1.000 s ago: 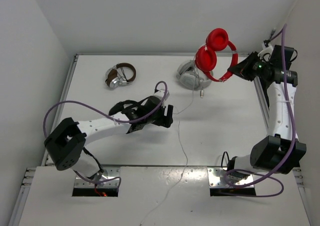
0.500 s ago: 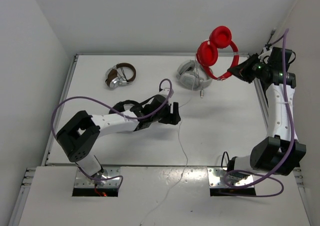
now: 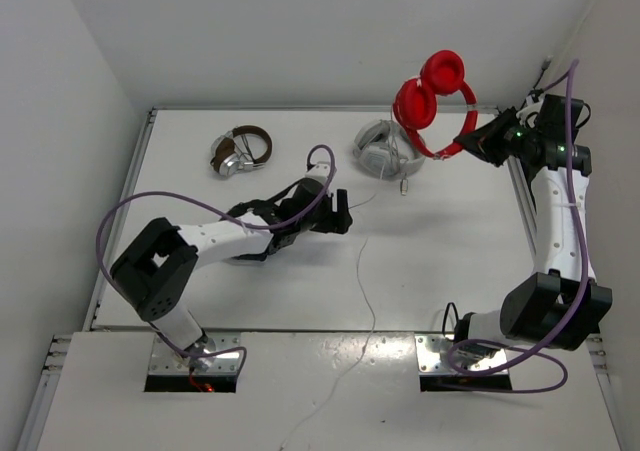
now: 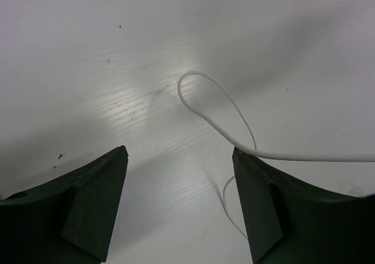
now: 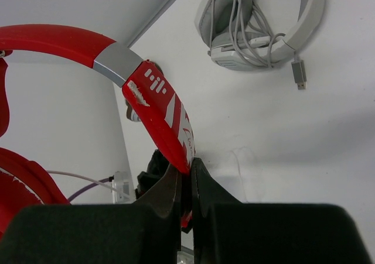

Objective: Wrap the headphones

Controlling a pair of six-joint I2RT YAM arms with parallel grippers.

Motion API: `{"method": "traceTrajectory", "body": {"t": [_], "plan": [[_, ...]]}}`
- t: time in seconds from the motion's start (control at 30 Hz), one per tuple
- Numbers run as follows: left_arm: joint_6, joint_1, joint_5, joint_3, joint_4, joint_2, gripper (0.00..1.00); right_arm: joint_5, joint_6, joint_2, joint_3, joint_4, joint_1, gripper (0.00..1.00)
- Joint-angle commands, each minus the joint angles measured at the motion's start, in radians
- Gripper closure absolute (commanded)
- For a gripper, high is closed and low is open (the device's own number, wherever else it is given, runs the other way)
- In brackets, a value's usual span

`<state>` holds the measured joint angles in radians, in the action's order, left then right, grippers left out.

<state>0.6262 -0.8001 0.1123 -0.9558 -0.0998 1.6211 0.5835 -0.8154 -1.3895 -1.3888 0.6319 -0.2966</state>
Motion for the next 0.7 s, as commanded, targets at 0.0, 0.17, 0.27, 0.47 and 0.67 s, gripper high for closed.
{"method": "traceTrajectory", "body": {"t": [0.0,0.17,0.27,0.47,0.67], "plan": [[0.058,0.007,-0.074,0.029,-0.031,-0.036,0.22,0.035,-0.051,0.027,-0.021,-0.069,0.007,1.0],[0.153,-0.062,-0.109,0.052,-0.049,-0.036,0.19,0.01,-0.125,0.017,-0.03,-0.069,0.007,1.0],[0.164,-0.096,-0.109,0.052,-0.09,-0.015,0.13,0.022,-0.178,0.017,-0.01,-0.096,0.007,1.0],[0.173,-0.12,-0.076,-0.014,-0.185,0.085,0.07,0.055,-0.212,0.017,0.01,-0.107,0.007,1.0],[0.162,-0.12,-0.025,-0.162,-0.186,0.235,0.18,0.082,-0.234,0.037,0.019,-0.107,0.007,1.0]]}}
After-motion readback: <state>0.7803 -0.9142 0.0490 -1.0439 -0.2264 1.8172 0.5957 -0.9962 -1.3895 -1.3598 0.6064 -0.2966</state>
